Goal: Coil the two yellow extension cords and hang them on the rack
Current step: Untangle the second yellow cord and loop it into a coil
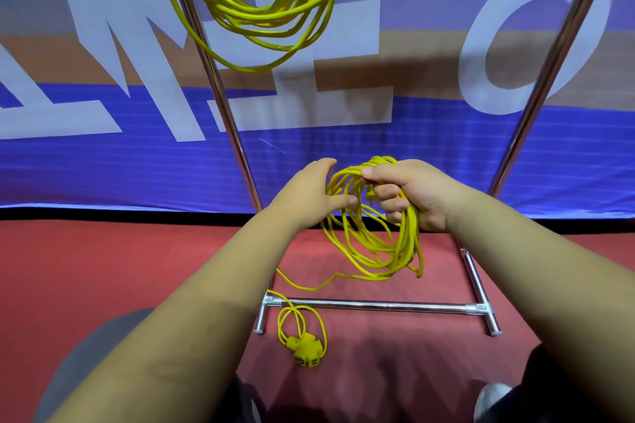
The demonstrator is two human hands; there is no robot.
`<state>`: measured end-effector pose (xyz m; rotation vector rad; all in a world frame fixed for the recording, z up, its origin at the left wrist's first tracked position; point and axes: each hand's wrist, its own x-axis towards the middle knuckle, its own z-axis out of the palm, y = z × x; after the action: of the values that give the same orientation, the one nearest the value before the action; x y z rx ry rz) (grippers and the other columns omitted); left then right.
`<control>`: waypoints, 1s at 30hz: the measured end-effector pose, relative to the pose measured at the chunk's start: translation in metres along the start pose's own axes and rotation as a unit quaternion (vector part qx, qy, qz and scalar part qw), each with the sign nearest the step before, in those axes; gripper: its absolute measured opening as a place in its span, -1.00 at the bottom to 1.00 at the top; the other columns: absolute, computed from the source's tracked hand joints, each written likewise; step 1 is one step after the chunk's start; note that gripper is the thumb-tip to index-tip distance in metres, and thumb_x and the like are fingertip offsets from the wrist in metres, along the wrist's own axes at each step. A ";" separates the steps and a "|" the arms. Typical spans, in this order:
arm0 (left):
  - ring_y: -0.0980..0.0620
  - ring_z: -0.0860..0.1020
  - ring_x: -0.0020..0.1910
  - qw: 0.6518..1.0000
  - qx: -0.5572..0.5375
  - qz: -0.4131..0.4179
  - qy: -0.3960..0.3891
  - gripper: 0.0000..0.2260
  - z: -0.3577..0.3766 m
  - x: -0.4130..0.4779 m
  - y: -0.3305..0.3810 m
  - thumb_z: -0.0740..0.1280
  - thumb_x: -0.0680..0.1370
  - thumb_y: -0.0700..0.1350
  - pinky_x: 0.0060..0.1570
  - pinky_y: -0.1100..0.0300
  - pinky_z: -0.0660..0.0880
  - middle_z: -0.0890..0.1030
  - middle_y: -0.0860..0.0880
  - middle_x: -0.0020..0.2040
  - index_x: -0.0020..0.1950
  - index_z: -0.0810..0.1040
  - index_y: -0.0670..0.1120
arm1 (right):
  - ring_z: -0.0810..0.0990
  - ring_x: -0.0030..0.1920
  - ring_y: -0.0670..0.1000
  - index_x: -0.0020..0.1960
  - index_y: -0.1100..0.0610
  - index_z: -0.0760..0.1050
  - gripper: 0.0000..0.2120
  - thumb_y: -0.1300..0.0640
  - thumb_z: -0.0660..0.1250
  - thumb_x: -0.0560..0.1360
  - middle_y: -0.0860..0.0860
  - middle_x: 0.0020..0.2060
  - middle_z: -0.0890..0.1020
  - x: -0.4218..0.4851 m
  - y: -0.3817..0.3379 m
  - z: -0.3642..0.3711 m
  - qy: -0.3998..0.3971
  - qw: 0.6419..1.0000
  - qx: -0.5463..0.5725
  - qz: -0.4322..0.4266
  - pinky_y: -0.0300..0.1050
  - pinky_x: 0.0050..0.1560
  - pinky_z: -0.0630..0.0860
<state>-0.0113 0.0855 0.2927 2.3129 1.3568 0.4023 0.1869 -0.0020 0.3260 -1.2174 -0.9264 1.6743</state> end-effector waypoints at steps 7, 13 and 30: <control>0.25 0.63 0.13 0.948 -0.303 -0.013 -0.095 -0.24 0.009 -0.004 -0.005 0.45 0.50 -0.25 0.09 0.31 0.52 0.57 0.07 0.39 0.63 0.26 0.15 | 0.19 -0.59 -0.08 -0.27 0.02 0.50 -0.77 0.05 0.47 0.52 -0.08 -0.53 0.24 -0.009 0.002 -0.003 -0.076 0.996 -0.039 0.027 -0.16 -0.41 0.15; 0.09 0.60 -0.10 0.931 -0.342 0.014 -0.125 -0.76 0.014 -0.006 0.007 0.39 0.53 -0.30 -0.01 0.17 0.53 0.64 0.02 -0.10 0.08 0.64 0.01 | 0.15 -0.58 -0.07 -0.28 0.03 0.37 -0.67 0.12 0.36 0.62 -0.07 -0.52 0.21 -0.012 -0.001 -0.016 -0.083 0.993 -0.077 0.042 -0.18 -0.46 0.22; -0.08 0.53 -0.23 0.832 -0.551 -0.060 0.006 -0.91 0.002 0.016 0.030 0.29 0.60 -0.17 0.00 -0.13 0.46 0.54 -0.07 -0.26 0.00 0.60 -0.09 | 0.61 -0.32 0.12 0.03 0.08 0.69 -0.91 0.19 0.54 0.54 0.12 -0.30 0.59 -0.037 -0.024 -0.008 0.002 0.974 -0.194 -0.113 -0.04 -0.24 0.60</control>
<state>0.0198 0.0856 0.3063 1.2428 0.8621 0.8701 0.2054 -0.0267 0.3583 -1.3065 -1.3813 1.3478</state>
